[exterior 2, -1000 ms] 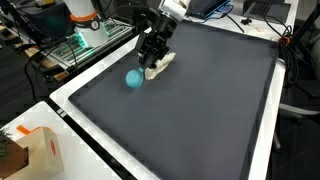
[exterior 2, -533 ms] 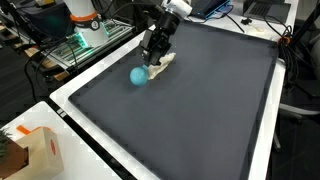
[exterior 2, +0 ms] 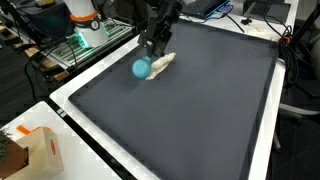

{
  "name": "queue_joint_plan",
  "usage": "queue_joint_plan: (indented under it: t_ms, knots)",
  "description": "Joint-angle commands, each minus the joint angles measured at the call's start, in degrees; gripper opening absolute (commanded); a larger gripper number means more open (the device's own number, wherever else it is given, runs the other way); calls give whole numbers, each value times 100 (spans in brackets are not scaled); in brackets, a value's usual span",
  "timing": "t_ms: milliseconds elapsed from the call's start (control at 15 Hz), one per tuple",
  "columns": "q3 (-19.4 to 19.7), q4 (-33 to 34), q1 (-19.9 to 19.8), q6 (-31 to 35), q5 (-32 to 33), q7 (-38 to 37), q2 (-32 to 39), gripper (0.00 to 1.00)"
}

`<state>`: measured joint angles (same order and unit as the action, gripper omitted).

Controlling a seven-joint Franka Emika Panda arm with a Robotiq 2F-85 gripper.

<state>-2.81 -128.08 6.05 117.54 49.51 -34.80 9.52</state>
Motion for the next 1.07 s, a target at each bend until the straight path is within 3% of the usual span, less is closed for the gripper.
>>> queue_joint_plan:
  t_ms: [0, 667, 1000]
  knots:
    - [-73, -287, -50, -47, -553, 835, -622, 25]
    - [83, -432, -227, 3, -2968, 3394, -2030, 25]
    - [234, -412, -276, -83, -3866, 4217, -2449, 25]
